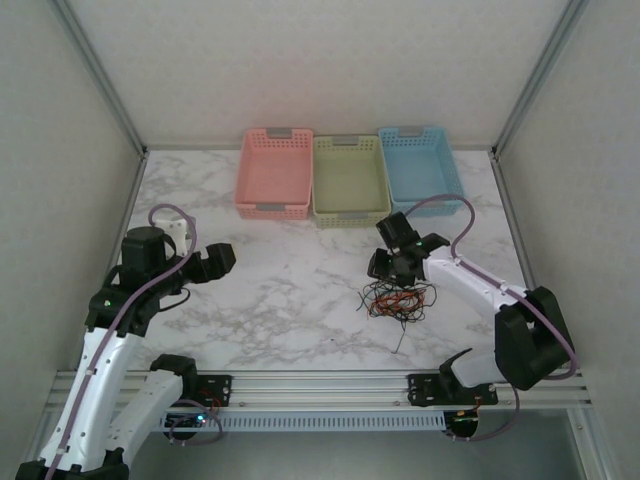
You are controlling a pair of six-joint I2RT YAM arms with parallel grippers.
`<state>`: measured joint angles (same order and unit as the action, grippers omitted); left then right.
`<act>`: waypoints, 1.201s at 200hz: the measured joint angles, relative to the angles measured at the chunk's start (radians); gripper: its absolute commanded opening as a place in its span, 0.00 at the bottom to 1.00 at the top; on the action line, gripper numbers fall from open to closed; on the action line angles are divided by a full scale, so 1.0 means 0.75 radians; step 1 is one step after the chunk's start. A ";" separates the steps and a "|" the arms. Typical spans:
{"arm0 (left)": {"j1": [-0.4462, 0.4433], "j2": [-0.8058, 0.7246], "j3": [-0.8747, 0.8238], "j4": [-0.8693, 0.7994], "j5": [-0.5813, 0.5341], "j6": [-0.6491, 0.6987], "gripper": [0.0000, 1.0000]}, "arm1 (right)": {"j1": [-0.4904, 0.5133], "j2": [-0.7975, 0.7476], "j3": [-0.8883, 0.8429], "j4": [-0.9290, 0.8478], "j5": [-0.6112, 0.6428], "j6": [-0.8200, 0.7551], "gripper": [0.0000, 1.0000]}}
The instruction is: Untangle the cables
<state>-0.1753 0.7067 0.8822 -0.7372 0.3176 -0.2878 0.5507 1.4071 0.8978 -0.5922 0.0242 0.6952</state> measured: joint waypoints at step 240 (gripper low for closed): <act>-0.523 0.385 0.013 0.404 0.051 -0.152 0.84 | 0.015 -0.207 0.576 -0.044 -0.350 0.007 0.00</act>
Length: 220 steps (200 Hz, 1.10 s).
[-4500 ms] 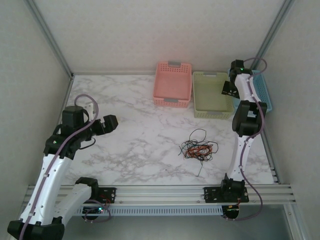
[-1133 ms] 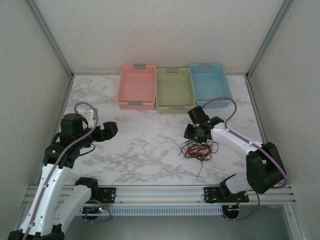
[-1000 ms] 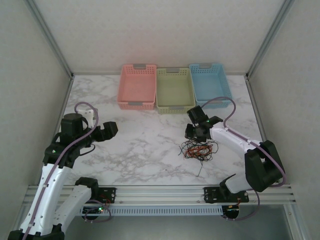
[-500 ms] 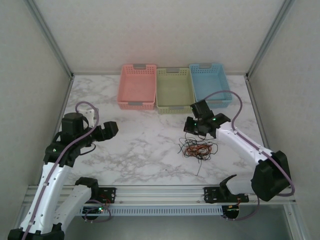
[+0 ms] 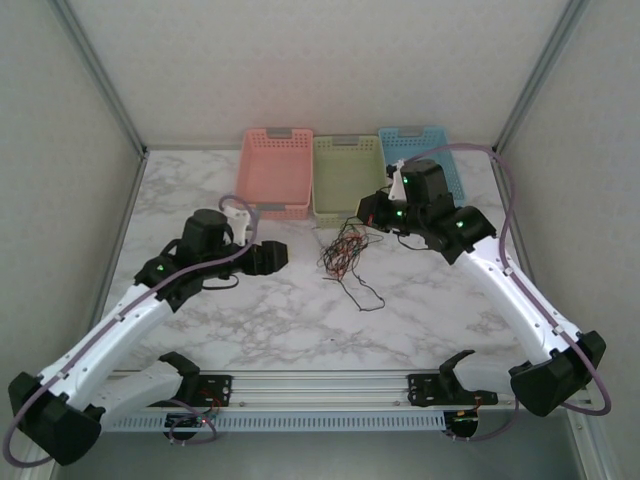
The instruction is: Untangle the cables
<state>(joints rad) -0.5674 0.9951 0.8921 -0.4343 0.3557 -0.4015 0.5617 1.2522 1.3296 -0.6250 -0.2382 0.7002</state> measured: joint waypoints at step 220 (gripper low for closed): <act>-0.225 0.415 -0.152 0.644 0.043 -0.175 0.78 | 0.001 0.091 -0.033 -0.019 0.002 0.004 0.00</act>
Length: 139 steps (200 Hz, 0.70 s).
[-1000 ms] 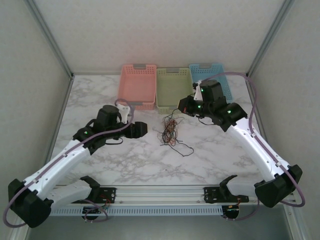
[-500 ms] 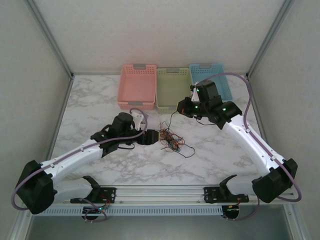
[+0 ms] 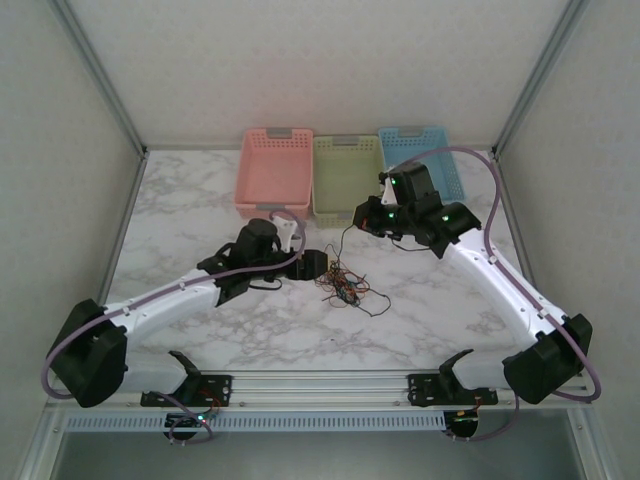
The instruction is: Untangle the cables
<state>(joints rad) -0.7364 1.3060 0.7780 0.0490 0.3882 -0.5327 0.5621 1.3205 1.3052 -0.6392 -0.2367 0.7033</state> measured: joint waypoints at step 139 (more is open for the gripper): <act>-0.064 0.059 0.049 0.004 -0.025 -0.029 0.57 | 0.000 0.000 -0.004 -0.001 0.001 -0.005 0.00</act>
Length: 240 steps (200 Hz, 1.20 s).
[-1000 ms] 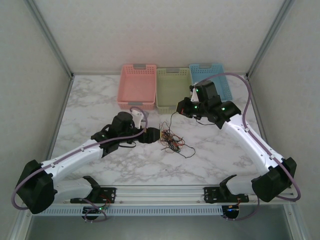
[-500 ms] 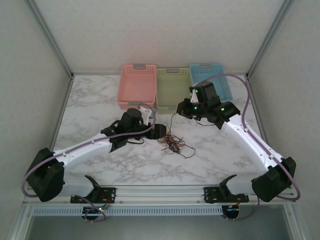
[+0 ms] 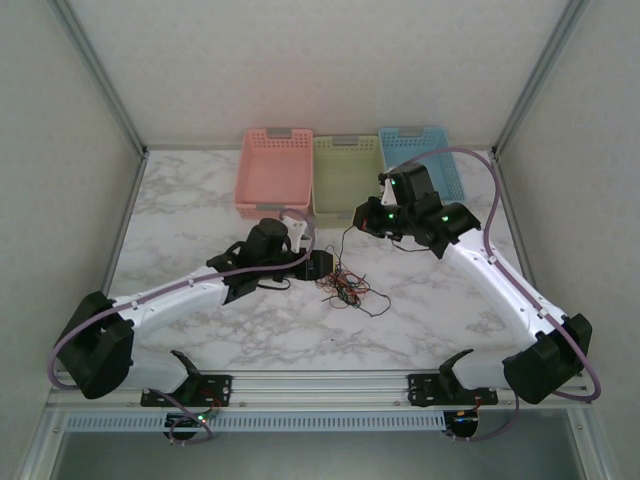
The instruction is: Untangle the cables
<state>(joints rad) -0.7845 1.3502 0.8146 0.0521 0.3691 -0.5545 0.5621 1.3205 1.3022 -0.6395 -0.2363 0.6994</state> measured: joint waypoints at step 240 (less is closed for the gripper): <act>-0.040 -0.092 -0.028 -0.168 -0.127 -0.007 0.00 | 0.000 0.000 0.007 -0.034 0.007 -0.043 0.00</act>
<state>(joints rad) -0.8146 1.2816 0.7937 -0.0742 0.2737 -0.5594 0.5621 1.3205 1.3075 -0.6651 -0.2310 0.6674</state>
